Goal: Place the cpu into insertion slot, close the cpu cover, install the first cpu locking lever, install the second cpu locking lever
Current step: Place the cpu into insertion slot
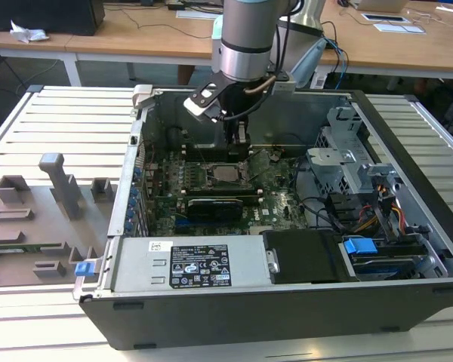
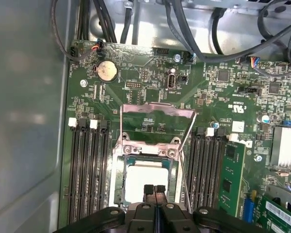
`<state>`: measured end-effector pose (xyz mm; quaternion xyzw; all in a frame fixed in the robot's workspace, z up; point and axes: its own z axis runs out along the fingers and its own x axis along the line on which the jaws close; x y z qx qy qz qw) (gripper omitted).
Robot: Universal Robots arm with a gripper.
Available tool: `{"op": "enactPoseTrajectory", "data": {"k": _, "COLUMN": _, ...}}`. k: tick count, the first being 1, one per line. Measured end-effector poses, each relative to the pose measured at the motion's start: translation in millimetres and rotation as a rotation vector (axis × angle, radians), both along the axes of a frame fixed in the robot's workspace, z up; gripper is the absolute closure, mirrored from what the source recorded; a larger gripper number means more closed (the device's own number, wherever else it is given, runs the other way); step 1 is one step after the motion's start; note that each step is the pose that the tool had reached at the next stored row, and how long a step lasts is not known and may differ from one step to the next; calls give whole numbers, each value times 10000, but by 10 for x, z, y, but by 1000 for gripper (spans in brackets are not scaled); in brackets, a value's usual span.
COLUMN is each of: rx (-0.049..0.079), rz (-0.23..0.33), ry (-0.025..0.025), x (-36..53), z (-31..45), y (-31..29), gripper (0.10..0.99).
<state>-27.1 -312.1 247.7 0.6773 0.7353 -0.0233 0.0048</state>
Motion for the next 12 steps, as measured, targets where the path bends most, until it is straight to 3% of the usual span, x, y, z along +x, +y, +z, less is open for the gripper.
{"op": "enactPoseTrajectory", "data": {"k": 8, "rx": 0, "rz": 0, "ry": 0, "x": 0, "z": 54, "y": 0, "gripper": 980}}
{"op": "enactPoseTrajectory", "data": {"k": 12, "rx": 0, "rz": 0, "ry": 0, "x": 0, "z": 128, "y": 0, "gripper": 980}}
